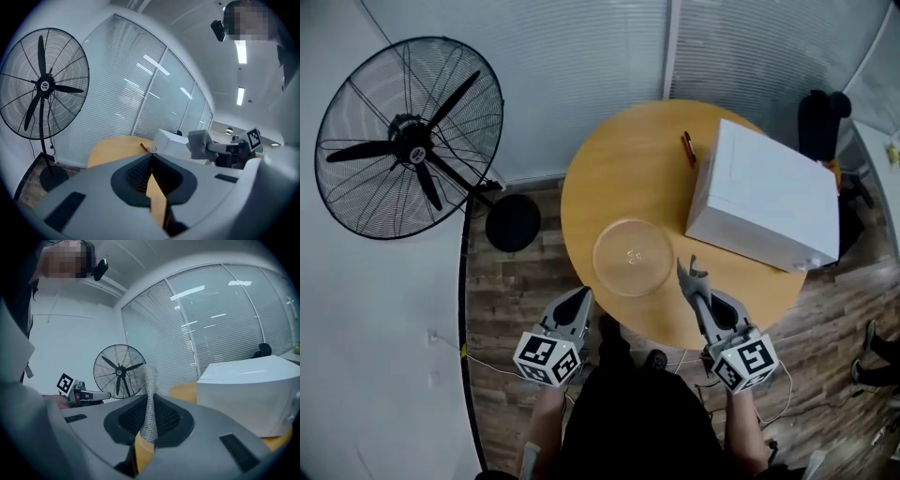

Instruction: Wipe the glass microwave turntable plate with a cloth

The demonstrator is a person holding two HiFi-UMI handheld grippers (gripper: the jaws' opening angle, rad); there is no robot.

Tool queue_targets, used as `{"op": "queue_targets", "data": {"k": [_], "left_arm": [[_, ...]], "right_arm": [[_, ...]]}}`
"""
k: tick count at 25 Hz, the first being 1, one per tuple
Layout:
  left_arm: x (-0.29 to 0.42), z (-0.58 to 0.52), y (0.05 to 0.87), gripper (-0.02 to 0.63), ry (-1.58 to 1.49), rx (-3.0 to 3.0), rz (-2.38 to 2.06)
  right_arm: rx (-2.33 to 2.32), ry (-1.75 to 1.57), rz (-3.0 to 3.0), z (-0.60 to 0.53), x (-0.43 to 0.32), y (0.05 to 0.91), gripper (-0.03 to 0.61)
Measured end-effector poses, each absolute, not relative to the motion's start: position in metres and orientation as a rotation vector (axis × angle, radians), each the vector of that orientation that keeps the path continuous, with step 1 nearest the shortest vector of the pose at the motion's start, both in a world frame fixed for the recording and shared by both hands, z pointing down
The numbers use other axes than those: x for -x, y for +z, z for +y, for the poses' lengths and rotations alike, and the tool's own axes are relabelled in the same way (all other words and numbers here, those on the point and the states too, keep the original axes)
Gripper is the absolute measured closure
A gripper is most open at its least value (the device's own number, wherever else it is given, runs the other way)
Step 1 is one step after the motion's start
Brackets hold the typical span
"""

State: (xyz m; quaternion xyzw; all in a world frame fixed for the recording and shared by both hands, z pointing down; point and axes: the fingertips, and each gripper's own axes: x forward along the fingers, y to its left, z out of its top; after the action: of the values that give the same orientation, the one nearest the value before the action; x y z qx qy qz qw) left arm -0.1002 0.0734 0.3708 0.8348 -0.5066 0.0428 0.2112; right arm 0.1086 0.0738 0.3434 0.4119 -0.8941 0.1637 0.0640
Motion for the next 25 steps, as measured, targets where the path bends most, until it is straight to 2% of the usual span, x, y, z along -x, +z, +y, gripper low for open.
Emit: {"op": "queue_targets", "data": {"k": [12,19,25], "left_arm": [[0.150,0.005,0.428,0.618,0.182,-2.252,-1.265],[0.155,-0.005,0.477,0.616,0.211,-2.162,-1.154],[0.146,0.002,0.528,0.576,0.321,-2.076,-1.122]], "right_arm": [[-1.366,0.525,-2.530,0.031,-0.061,0.372,0.540],[-1.308,0.530,-2.449,0.018,-0.031,0.402,0.540],[-1.243,0.525,-2.400,0.006,-0.017,0.429,0.540]]}}
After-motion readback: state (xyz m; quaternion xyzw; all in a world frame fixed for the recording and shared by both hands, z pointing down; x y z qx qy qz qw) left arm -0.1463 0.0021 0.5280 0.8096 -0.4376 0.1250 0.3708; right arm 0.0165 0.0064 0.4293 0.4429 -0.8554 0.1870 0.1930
